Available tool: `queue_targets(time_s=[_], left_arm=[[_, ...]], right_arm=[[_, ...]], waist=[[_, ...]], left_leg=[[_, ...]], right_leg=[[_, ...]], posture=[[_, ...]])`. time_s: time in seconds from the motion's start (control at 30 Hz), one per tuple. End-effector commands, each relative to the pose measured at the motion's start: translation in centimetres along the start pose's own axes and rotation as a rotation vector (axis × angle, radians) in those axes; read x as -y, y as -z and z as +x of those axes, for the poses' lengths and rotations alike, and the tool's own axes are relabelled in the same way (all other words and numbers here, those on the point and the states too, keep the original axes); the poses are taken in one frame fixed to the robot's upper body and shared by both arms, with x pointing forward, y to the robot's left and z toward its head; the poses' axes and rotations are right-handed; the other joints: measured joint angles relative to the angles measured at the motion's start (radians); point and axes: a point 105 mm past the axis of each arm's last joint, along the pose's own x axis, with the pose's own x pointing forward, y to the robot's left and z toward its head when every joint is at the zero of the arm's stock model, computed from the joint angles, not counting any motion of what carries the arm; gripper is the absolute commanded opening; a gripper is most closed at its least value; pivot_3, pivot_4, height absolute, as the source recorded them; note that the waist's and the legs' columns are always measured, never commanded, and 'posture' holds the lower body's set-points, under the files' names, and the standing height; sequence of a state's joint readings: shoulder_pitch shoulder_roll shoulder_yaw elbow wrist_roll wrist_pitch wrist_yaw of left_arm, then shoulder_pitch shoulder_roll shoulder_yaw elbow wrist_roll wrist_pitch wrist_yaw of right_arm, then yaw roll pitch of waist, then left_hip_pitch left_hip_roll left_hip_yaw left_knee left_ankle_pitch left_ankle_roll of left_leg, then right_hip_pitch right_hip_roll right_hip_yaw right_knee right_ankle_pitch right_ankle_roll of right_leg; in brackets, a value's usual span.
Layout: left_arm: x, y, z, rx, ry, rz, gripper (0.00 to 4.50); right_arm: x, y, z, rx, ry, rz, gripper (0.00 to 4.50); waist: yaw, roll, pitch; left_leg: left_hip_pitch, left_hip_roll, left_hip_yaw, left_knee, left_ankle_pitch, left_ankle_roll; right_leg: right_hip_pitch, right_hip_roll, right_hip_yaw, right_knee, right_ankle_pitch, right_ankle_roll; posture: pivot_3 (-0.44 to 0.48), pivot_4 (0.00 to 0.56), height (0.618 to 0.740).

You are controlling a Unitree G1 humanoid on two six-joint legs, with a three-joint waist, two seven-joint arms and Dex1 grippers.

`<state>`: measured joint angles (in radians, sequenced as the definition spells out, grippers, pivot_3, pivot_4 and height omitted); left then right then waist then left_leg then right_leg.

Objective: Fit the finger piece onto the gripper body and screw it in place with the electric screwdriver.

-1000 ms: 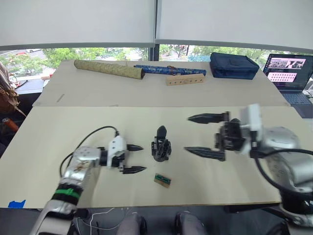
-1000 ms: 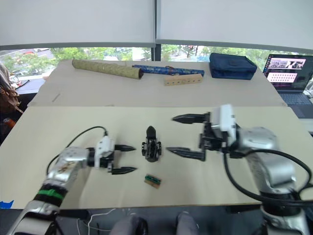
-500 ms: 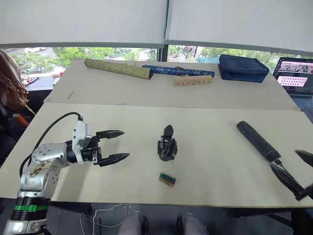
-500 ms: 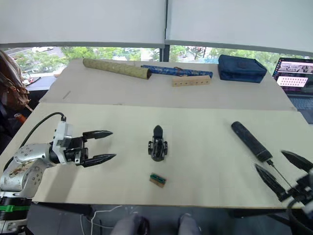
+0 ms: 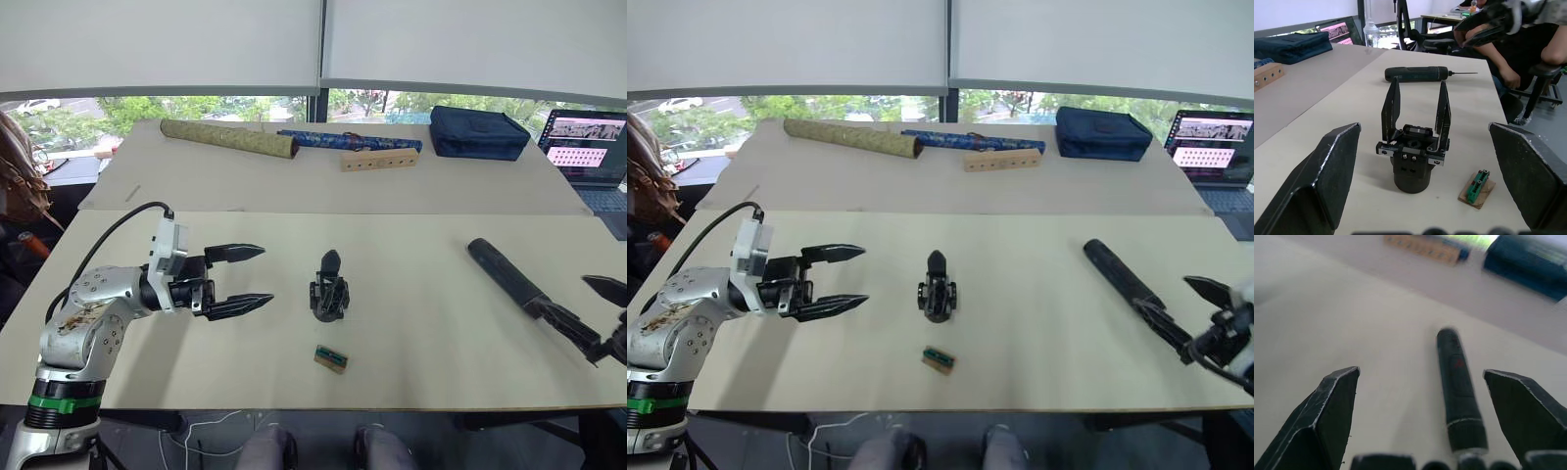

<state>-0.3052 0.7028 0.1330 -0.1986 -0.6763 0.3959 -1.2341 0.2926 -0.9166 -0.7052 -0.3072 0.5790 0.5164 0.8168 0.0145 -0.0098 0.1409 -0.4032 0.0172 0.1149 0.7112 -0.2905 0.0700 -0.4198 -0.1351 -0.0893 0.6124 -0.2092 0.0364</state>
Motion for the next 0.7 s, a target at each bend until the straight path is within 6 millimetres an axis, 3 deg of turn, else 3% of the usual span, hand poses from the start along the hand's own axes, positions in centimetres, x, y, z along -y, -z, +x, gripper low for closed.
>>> queue_targets(time_s=[0.03, 0.27, 0.57, 0.7], left_arm=[[0.3, -1.0, 1.0, 0.028, 0.032, 0.041, 4.43], [0.7, -1.1, 1.7, 0.031, 0.066, 0.049, 4.43], [1.4, -0.6, 1.2, 0.007, 0.08, 0.053, 4.43], [1.4, -0.4, 0.9, 0.001, 0.077, 0.066, 4.5]], right_arm=[[1.6, 1.8, 1.4, -0.134, -0.064, -0.018, 4.5], [5.7, 4.4, 4.8, -0.284, -0.082, -0.065, 4.5], [6.2, 6.1, 6.8, -0.441, -0.223, -0.034, 4.5], [6.7, 6.0, 7.5, -0.447, -0.221, -0.045, 3.26]], waist=[[0.002, 0.0, 0.0], [-0.006, 0.0, 0.001], [-0.012, 0.0, 0.002], [-0.014, 0.001, 0.002]], left_leg=[[0.0, 0.0, 0.0, 0.001, 0.0, 0.0], [-0.001, -0.001, 0.001, 0.002, 0.0, 0.001], [-0.001, 0.001, 0.002, 0.002, 0.002, -0.002], [-0.001, 0.001, 0.002, 0.002, 0.002, -0.002]], right_leg=[[0.001, 0.0, 0.0, 0.0, 0.0, 0.0], [0.0, 0.001, 0.001, -0.001, 0.0, 0.001], [0.0, 0.003, 0.001, -0.001, 0.0, 0.001], [0.0, 0.003, 0.002, 0.0, 0.0, 0.001]], posture=[[0.0, 0.15, 0.74], [0.0, 0.15, 0.74], [0.0, 0.15, 0.74], [0.0, 0.15, 0.74]])
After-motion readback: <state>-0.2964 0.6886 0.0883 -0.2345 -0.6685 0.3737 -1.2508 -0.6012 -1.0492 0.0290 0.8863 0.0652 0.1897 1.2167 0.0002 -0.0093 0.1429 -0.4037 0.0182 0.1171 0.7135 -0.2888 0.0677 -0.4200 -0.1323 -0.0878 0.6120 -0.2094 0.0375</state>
